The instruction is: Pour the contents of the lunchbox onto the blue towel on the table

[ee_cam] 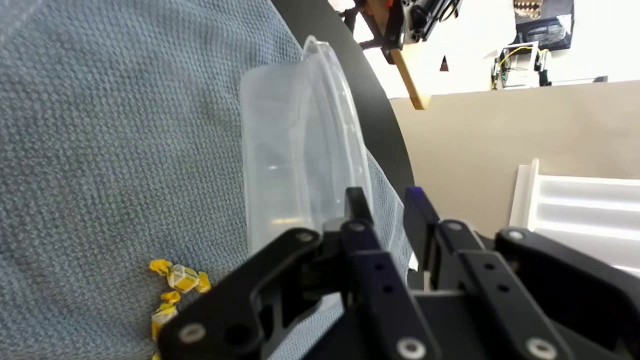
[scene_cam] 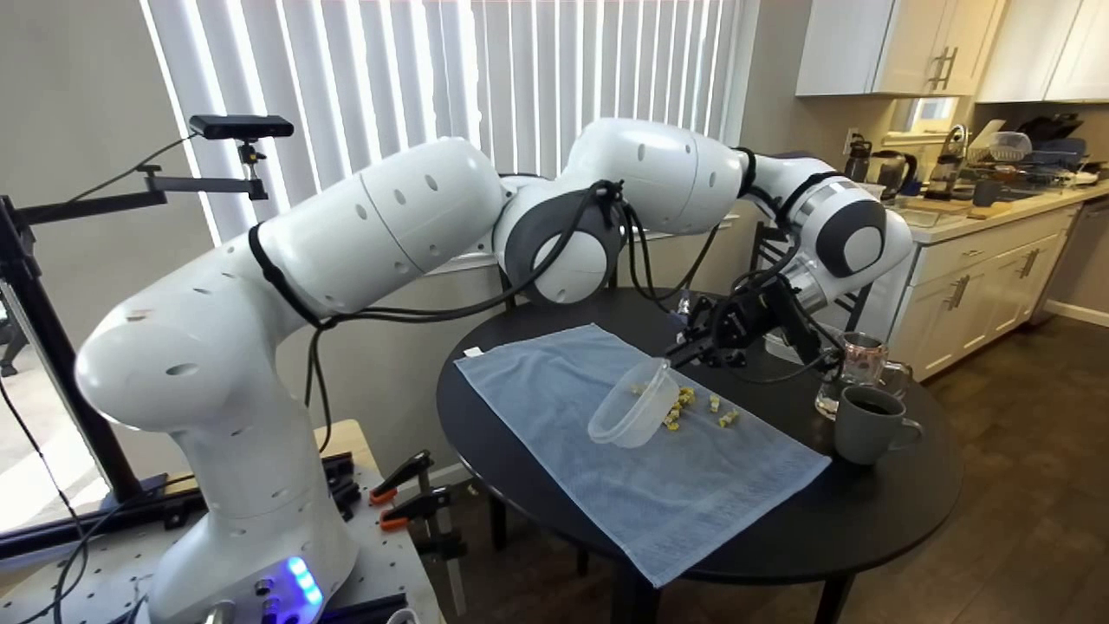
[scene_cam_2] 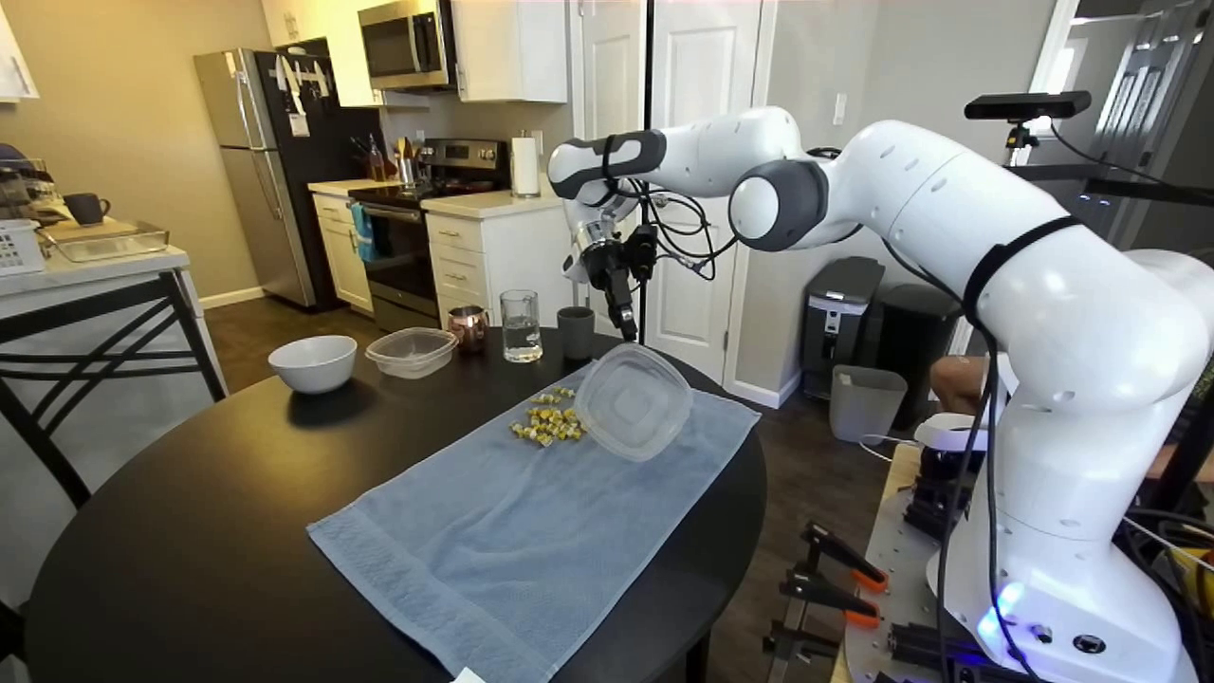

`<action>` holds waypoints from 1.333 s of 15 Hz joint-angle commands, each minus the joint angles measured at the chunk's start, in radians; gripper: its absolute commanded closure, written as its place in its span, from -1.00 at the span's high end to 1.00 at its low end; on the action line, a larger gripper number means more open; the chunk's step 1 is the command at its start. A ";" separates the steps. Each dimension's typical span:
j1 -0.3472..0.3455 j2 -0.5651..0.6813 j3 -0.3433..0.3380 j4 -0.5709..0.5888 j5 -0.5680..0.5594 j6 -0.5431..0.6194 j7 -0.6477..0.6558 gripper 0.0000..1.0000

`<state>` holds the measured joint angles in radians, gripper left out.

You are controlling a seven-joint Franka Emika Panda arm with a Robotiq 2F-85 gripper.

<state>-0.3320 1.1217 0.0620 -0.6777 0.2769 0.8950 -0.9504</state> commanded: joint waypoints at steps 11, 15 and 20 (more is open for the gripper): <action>-0.011 0.039 0.019 0.102 0.051 -0.096 0.067 1.00; 0.000 0.030 0.007 0.080 0.032 -0.076 0.039 1.00; 0.000 0.030 0.007 0.080 0.032 -0.076 0.039 1.00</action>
<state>-0.3321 1.1514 0.0691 -0.5973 0.3090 0.8188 -0.9112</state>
